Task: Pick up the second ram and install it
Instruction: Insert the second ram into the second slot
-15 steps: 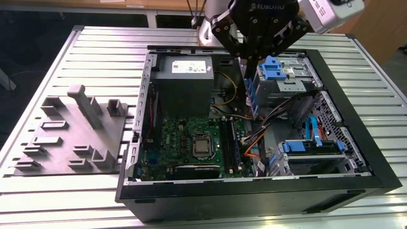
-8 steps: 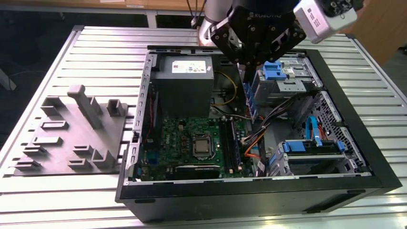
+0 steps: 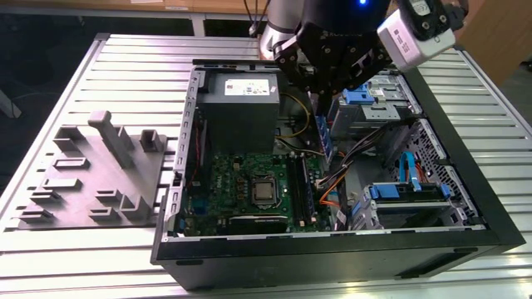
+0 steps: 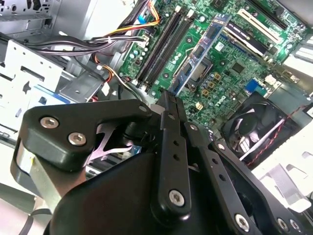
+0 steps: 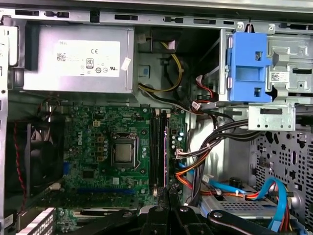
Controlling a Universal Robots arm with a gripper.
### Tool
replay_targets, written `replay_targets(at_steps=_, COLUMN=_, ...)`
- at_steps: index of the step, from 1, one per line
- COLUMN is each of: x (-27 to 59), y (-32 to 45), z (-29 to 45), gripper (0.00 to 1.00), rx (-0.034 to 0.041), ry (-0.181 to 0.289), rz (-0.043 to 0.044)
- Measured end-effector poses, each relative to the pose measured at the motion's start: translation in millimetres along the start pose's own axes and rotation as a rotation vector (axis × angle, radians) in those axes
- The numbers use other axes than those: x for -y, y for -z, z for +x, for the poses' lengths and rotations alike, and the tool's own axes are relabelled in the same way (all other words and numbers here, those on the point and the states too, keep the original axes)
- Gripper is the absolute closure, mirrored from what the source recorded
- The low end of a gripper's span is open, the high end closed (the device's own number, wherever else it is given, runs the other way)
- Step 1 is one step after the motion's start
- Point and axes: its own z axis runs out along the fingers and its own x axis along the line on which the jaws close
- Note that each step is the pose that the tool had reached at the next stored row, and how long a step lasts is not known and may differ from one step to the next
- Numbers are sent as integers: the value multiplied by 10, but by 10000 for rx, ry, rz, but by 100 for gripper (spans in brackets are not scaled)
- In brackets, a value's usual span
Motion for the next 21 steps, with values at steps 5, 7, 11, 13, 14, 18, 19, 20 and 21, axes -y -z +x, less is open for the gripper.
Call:
replay_targets(at_steps=5, x=0, y=-71, z=3, gripper=89, rx=0, ry=39, rz=-1)
replay_targets(at_steps=7, x=0, y=-100, z=4, gripper=89, rx=-1, ry=56, rz=-1)
replay_targets(at_steps=11, x=1, y=-157, z=7, gripper=89, rx=0, ry=108, rz=-4)
replay_targets(at_steps=13, x=1, y=-193, z=8, gripper=89, rx=-1, ry=138, rz=-5)
replay_targets(at_steps=14, x=1, y=-213, z=9, gripper=89, rx=-1, ry=152, rz=-6)
replay_targets(at_steps=18, x=2, y=-284, z=12, gripper=89, rx=-1, ry=199, rz=-7)
replay_targets(at_steps=19, x=2, y=-303, z=13, gripper=89, rx=-1, ry=211, rz=-9)
replay_targets(at_steps=20, x=2, y=-321, z=14, gripper=89, rx=-1, ry=221, rz=-9)
replay_targets(at_steps=21, x=2, y=-340, z=15, gripper=89, rx=-1, ry=233, rz=-10)
